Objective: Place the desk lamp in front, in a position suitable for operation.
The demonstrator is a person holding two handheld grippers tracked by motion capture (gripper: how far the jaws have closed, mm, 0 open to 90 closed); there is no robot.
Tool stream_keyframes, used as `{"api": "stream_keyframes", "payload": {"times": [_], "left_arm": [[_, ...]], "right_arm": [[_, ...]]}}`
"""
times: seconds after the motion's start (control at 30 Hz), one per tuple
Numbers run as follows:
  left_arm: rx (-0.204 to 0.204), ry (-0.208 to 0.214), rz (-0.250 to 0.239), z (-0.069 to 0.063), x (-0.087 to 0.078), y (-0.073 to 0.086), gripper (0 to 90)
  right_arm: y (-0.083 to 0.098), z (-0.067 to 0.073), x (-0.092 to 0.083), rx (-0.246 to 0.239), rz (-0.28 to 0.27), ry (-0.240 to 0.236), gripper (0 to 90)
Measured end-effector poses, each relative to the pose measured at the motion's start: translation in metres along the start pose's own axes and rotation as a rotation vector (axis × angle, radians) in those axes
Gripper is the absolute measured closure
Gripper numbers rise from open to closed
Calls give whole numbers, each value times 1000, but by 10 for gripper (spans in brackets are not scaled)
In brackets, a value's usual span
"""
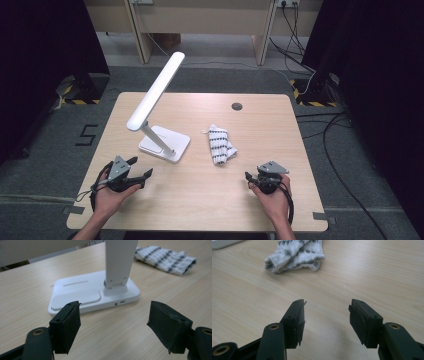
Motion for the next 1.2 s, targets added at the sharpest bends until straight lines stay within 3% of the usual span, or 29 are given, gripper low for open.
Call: {"api": "stream_keyframes", "payload": {"times": [0.13,0.43,0.7,0.9,1.2], "left_arm": [[-3,13,-33,-9,8,-15,239],[-12,-18,-97,-18,26,-44,211],[14,-64,-96,-18,38,-50,212],[17,-87,-113,-15,48,-59,264],[13,-107,-134,-13,50,-62,347]], "right_arm": [[-6,6,4,-21,-14,-1,461],[-9,7,4,-28,-32,9,462],[-9,7,3,-24,-38,7,462],[-9,8,5,-25,-37,5,462],[-9,5,3,-15,-41,7,463]]}}
Point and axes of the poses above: each handheld gripper's, and its own axes: x roughly forward along the jaws, y roughly out of its underside, z roughly to its left, the point moved 10 cm from there along x, roughly forward along the jaws, and after that the axes turned 11 degrees about -z, right-handed, at the moved point
